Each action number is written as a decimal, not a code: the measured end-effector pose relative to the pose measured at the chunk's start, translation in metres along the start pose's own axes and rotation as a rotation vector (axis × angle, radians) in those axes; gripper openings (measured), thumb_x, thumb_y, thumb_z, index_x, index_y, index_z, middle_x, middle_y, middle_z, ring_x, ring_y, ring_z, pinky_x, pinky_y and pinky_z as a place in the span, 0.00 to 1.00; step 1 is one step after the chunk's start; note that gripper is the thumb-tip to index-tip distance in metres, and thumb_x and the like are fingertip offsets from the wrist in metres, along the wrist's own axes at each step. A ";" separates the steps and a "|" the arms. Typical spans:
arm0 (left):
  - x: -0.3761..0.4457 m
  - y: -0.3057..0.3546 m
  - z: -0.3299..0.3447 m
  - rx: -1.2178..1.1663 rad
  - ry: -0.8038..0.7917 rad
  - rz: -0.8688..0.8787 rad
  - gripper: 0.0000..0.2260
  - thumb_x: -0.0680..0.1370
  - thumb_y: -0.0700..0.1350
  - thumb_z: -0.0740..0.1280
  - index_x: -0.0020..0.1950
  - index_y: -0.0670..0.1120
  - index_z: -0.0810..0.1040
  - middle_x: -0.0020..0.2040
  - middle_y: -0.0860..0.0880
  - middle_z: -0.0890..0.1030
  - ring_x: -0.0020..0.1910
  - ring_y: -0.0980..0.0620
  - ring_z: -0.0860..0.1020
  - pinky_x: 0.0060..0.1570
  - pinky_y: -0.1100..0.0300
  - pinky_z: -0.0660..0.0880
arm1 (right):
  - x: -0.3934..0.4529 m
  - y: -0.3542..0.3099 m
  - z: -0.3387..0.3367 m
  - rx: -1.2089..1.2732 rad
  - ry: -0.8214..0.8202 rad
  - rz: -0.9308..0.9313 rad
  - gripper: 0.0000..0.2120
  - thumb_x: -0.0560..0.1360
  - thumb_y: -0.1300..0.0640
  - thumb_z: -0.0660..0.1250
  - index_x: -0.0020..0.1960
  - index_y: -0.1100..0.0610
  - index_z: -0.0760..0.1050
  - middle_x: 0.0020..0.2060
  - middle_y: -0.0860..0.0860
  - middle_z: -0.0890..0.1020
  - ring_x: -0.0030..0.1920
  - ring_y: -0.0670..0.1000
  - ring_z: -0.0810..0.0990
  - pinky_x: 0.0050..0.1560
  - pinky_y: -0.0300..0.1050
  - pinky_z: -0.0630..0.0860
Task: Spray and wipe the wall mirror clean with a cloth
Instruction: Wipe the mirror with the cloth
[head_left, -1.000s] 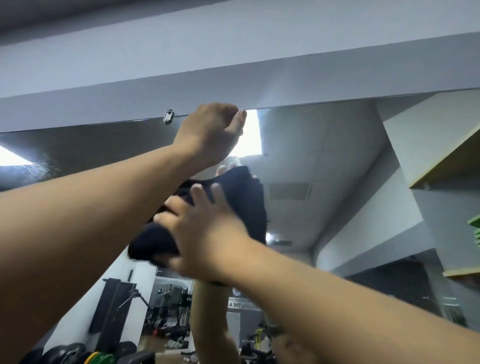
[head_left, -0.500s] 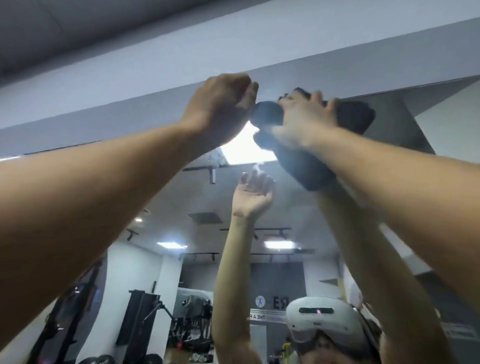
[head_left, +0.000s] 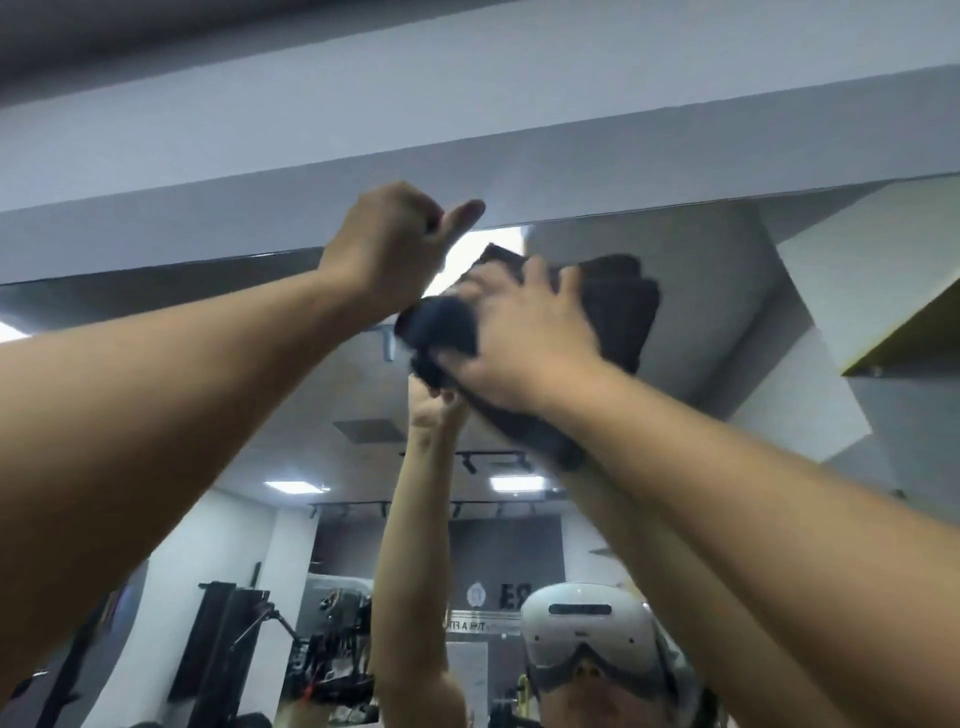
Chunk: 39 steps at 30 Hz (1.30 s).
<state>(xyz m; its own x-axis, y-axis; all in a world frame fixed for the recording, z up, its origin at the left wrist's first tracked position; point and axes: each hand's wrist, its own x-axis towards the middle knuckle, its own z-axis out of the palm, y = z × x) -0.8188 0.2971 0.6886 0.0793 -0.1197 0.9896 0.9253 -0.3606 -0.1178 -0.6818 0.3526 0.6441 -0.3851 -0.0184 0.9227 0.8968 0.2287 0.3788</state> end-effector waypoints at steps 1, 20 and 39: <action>0.000 0.002 0.001 -0.001 -0.008 -0.007 0.31 0.85 0.61 0.59 0.28 0.43 0.67 0.26 0.46 0.70 0.26 0.46 0.67 0.32 0.55 0.63 | -0.014 -0.016 0.002 0.022 -0.018 -0.094 0.33 0.75 0.29 0.58 0.75 0.45 0.65 0.75 0.49 0.65 0.73 0.61 0.61 0.71 0.68 0.53; -0.008 -0.013 0.000 0.175 0.071 -0.054 0.19 0.87 0.50 0.54 0.42 0.44 0.75 0.36 0.47 0.75 0.39 0.41 0.74 0.35 0.54 0.60 | -0.079 -0.065 0.016 0.072 -0.132 -0.463 0.33 0.75 0.35 0.62 0.76 0.49 0.65 0.78 0.50 0.63 0.73 0.62 0.60 0.72 0.67 0.52; 0.007 -0.074 -0.036 0.061 -0.009 0.192 0.11 0.79 0.47 0.58 0.52 0.46 0.79 0.50 0.46 0.83 0.49 0.41 0.78 0.48 0.49 0.75 | 0.085 -0.031 0.012 0.023 -0.008 0.152 0.29 0.78 0.39 0.58 0.76 0.48 0.63 0.76 0.51 0.64 0.74 0.62 0.61 0.71 0.65 0.57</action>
<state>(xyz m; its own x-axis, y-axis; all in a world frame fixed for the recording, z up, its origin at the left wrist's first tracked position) -0.9000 0.2895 0.7014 0.2597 -0.1730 0.9501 0.9135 -0.2750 -0.2998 -0.7447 0.3561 0.7097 -0.2474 0.0262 0.9685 0.9397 0.2502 0.2333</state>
